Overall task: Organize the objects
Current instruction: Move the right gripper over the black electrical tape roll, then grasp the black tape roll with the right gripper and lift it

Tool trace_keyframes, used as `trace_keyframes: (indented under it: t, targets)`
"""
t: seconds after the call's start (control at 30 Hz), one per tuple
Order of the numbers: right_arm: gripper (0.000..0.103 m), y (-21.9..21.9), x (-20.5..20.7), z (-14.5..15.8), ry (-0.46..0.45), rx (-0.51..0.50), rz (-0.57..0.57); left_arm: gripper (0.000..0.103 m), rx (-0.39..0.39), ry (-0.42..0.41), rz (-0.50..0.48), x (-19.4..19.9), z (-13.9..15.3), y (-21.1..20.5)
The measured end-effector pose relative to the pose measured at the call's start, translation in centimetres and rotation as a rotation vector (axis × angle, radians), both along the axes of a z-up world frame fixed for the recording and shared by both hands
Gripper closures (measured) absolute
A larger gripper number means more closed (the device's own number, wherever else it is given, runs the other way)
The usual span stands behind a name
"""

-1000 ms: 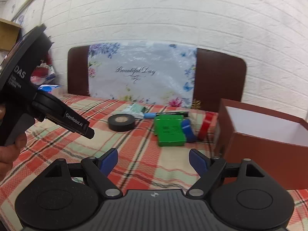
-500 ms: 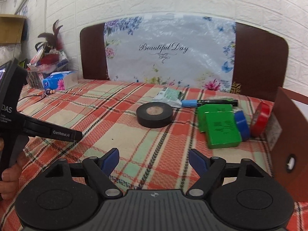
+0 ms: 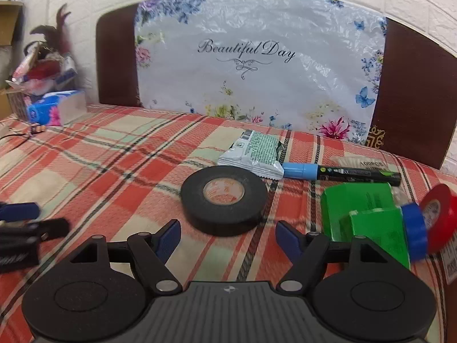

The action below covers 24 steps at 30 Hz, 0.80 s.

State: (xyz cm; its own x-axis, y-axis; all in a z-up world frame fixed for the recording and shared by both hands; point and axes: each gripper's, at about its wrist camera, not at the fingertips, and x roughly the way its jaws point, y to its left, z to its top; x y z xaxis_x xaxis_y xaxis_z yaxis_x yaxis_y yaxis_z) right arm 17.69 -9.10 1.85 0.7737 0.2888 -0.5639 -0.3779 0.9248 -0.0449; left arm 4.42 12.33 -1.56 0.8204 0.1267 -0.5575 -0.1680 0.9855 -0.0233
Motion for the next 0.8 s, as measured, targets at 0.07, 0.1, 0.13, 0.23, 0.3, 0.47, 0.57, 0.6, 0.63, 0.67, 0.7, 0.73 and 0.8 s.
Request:
trace_keyframes:
  t: [0.07, 0.1, 0.13, 0.23, 0.3, 0.47, 0.57, 0.6, 0.63, 0.67, 0.7, 0.73, 0.8]
  targets:
    - [0.031, 0.6, 1.3, -0.2, 0.009, -0.011, 0.011, 0.042, -0.003, -0.002, -0.002, 0.0, -0.1, 0.1]
    - [0.031, 1.0, 1.8, -0.3, 0.011, -0.021, 0.021, 0.042, -0.007, -0.003, -0.002, 0.0, -0.1, 0.2]
    - [0.029, 1.3, 2.0, -0.4, 0.006, -0.032, 0.027, 0.042, -0.01, -0.004, -0.003, 0.0, -0.1, 0.3]
    - [0.029, 1.2, 1.9, -0.2, 0.011, -0.022, 0.037, 0.042, -0.014, -0.004, -0.004, 0.1, -0.1, 0.3]
    - [0.03, 0.5, 1.1, -0.2, 0.031, 0.009, 0.046, 0.042, -0.015, -0.004, -0.005, 0.1, -0.1, 0.3]
    - [0.029, -1.9, -5.5, -0.4, 0.023, -0.028, 0.09, 0.04, -0.004, 0.001, -0.009, 0.2, -0.1, 0.2]
    - [0.03, -4.7, -11.1, -0.4, 0.018, -0.042, 0.099, 0.04, 0.014, 0.009, -0.016, 0.3, -0.1, -0.1]
    - [0.03, -5.8, -12.8, -0.3, 0.017, -0.052, 0.09, 0.04, 0.025, 0.014, -0.019, 0.3, -0.1, -0.3]
    - [0.03, -6.9, -14.5, -0.3, 0.015, -0.062, 0.075, 0.04, 0.04, 0.022, -0.024, 0.3, 0.0, -0.6]
    - [0.03, -7.9, -15.9, -0.2, 0.012, -0.074, 0.056, 0.04, 0.059, 0.034, -0.03, 0.3, 0.1, -1.0]
    - [0.03, -8.8, -17.2, -0.3, 0.009, -0.087, 0.032, 0.04, 0.083, 0.048, -0.036, 0.2, 0.4, -1.7]
    - [0.03, -9.7, -18.3, -0.3, 0.005, -0.098, 0.006, 0.041, 0.083, 0.065, -0.051, 0.0, 0.7, -2.4]
    - [0.029, -11.3, -20.0, -0.5, 0.001, -0.099, -0.038, 0.041, -0.001, 0.101, -0.137, -0.7, 1.8, -4.6]
